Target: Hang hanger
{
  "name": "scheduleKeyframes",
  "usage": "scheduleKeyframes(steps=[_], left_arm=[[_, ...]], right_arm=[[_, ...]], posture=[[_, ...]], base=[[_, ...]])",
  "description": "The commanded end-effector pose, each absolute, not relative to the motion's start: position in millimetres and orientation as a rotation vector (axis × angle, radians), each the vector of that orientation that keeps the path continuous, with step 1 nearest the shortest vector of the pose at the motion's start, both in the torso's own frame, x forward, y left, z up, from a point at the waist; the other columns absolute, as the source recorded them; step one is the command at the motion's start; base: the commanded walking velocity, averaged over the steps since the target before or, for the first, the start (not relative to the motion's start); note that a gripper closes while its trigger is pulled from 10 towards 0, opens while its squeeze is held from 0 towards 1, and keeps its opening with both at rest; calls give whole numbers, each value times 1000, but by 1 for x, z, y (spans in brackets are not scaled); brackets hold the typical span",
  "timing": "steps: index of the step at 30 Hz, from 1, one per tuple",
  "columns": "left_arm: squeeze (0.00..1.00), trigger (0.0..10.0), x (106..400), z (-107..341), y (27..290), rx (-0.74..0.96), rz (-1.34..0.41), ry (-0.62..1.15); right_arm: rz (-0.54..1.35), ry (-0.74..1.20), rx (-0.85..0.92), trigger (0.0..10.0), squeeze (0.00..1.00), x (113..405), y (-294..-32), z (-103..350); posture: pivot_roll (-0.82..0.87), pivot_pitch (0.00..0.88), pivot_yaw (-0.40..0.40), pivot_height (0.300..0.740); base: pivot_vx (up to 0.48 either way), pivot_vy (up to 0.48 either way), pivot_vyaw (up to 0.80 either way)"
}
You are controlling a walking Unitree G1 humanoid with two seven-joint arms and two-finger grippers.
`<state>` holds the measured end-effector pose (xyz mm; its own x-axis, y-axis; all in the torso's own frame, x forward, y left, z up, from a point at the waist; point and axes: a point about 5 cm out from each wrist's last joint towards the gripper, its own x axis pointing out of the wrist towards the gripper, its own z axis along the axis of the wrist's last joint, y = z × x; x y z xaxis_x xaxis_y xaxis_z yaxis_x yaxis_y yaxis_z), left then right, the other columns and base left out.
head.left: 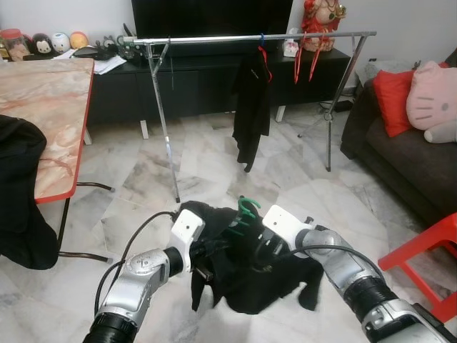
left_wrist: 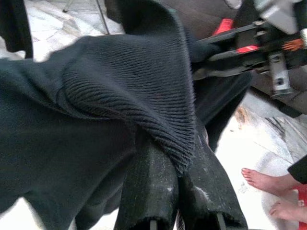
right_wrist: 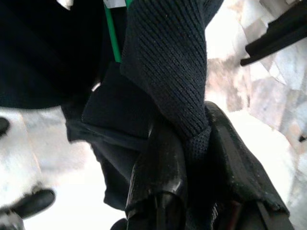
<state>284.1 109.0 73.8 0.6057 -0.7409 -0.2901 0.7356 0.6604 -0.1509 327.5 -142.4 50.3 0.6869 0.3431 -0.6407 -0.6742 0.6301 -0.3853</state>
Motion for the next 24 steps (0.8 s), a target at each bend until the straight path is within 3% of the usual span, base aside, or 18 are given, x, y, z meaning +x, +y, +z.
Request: scheduleKeyframes(steps=[1, 2, 3, 4, 5, 6, 18, 24], left_arm=[[0, 10000, 278, 74, 100, -11, -911, 358], [0, 10000, 276, 74, 98, -7, -924, 361], [169, 10000, 271, 73, 92, -16, -958, 362], [169, 10000, 271, 73, 92, -16, -958, 362], [388, 10000, 270, 74, 90, -23, -970, 361], [1000, 10000, 267, 75, 86, -36, -994, 360], [1000, 10000, 262, 81, 85, -40, -1034, 359], [1000, 10000, 265, 88, 98, -15, -995, 330]], right_arm=[[582, 489, -608, 0, 0, 337, -141, 63], [578, 477, -582, 0, 0, 338, -140, 64], [565, 443, -529, 0, 0, 341, -136, 69], [565, 443, -529, 0, 0, 341, -136, 69], [558, 432, -512, 0, 0, 342, -134, 71], [554, 414, -487, 0, 0, 344, -131, 73], [562, 320, -422, 0, 0, 349, -122, 82], [614, 277, -437, 0, 0, 346, -127, 83]], posture=[[0, 0, -79, 740], [-1, 0, -78, 740], [-4, 0, -77, 740], [-4, 0, -77, 740], [-4, 0, -77, 740], [-2, 0, -78, 740], [3, 0, -84, 740], [4, 0, -85, 740]], base=[[0, 0, 0], [0, 0, 0], [0, 0, 0], [0, 0, 0], [0, 0, 0], [0, 0, 0], [0, 0, 0], [0, 0, 0]])
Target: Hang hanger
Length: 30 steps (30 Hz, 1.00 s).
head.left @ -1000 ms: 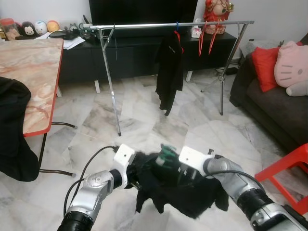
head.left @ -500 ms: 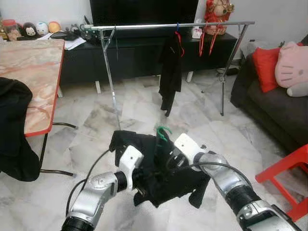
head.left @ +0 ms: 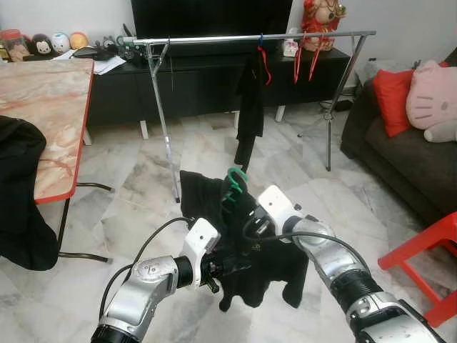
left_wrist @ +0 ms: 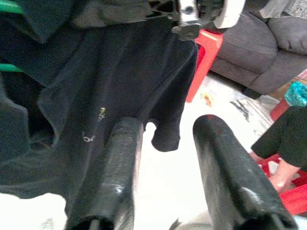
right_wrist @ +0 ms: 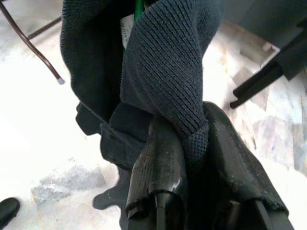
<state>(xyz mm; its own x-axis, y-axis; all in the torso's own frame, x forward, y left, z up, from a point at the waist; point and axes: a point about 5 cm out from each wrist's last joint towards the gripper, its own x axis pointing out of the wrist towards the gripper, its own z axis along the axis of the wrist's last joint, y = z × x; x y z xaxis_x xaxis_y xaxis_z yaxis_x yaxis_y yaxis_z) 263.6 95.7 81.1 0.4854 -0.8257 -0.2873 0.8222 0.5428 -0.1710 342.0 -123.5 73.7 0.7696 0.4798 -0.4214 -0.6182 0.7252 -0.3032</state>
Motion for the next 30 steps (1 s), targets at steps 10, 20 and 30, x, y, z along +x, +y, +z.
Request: scheduleKeyframes(steps=[10, 20, 30], left_arm=[[1000, 10000, 267, 107, 139, 43, -986, 306], [1000, 10000, 262, 117, 153, 86, -1065, 334], [1000, 10000, 247, 114, 153, 125, -1205, 415]], right_arm=[[780, 303, -482, 0, 0, 332, -157, 75], [1043, 372, -486, 0, 0, 313, -177, 71], [1286, 432, -491, 0, 0, 292, -168, 60]], posture=[[15, 0, -91, 740], [20, 0, -90, 740], [24, 0, -91, 740]], base=[[0, 0, 0], [0, 0, 0], [0, 0, 0]])
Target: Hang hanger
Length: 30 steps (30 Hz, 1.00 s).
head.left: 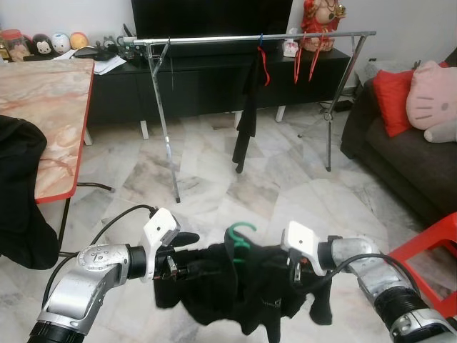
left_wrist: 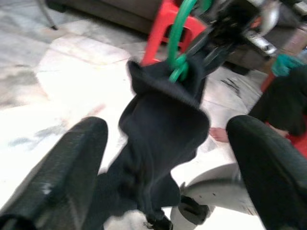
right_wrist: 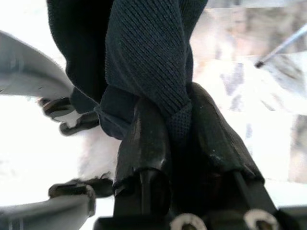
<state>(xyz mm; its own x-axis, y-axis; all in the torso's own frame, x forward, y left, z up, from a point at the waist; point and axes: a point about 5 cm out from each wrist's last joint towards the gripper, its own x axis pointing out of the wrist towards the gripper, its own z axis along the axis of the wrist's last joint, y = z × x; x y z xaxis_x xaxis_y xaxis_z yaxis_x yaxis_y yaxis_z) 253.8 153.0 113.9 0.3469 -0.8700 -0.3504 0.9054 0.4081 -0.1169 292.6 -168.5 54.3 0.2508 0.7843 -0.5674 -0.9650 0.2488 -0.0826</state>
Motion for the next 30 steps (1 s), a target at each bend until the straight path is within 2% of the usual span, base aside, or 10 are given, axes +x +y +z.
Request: scheduleKeyframes(steps=[1, 5, 6, 7, 8, 13, 22, 30], left_arm=[[1000, 10000, 247, 114, 153, 125, -1205, 415], [1000, 10000, 240, 106, 159, 191, -1249, 482], [718, 10000, 240, 102, 161, 225, -1245, 500], [718, 10000, 240, 100, 162, 247, -1241, 511], [0, 10000, 239, 97, 163, 268, -1246, 529], [0, 10000, 232, 91, 157, 229, -1287, 555], [0, 10000, 244, 85, 147, 221, -1218, 517], [0, 10000, 244, 83, 139, 190, -1246, 517]], right_arm=[[1286, 432, -491, 0, 0, 292, -168, 60], [1340, 451, -494, 0, 0, 287, -166, 57], [1348, 455, -494, 0, 0, 287, -167, 57], [1351, 457, -493, 0, 0, 286, -167, 57], [1355, 459, -494, 0, 0, 286, -167, 56], [1380, 464, -502, 0, 0, 284, -166, 56], [1426, 444, -484, 0, 0, 281, -160, 58], [1431, 439, -481, 0, 0, 280, -157, 57]], posture=[[24, 0, -91, 740], [25, 0, -97, 740], [26, 0, -99, 740], [26, 0, -99, 740], [26, 0, -99, 740], [26, 0, -99, 740], [22, 0, -105, 740], [17, 0, -102, 740]], base=[[0, 0, 0], [0, 0, 0], [0, 0, 0], [0, 0, 0], [0, 0, 0], [0, 0, 0], [0, 0, 0], [0, 0, 0]])
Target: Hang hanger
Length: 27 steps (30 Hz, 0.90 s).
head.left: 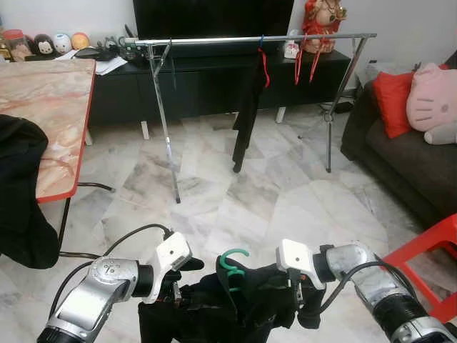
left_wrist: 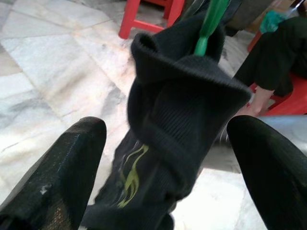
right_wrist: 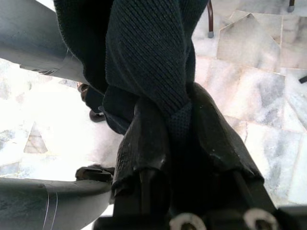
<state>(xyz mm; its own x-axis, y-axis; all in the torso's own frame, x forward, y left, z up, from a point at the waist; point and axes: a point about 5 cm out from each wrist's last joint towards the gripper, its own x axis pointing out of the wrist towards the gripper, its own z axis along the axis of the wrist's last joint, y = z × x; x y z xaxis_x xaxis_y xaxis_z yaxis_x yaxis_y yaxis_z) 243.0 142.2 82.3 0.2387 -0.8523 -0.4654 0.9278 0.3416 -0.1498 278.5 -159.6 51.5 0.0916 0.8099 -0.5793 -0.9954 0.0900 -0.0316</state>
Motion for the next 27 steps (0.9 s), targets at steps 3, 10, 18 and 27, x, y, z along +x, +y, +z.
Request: scheduleKeyframes(steps=[3, 10, 18, 27], left_arm=[[0, 10000, 243, 81, 136, 177, -1257, 517], [0, 7216, 243, 79, 130, 152, -1269, 514], [0, 118, 245, 76, 123, 133, -1260, 511], [0, 0, 247, 76, 123, 126, -1256, 507]], right_arm=[[1429, 438, -485, 0, 0, 280, -156, 57], [1423, 413, -491, 0, 0, 283, -151, 60], [1427, 382, -477, 0, 0, 285, -147, 65], [1422, 377, -474, 0, 0, 286, -146, 66]], posture=[[15, 0, -102, 740], [15, 0, -102, 740], [11, 0, -103, 740], [13, 0, -103, 740]], base=[[0, 0, 0], [0, 0, 0], [0, 0, 0], [0, 0, 0]])
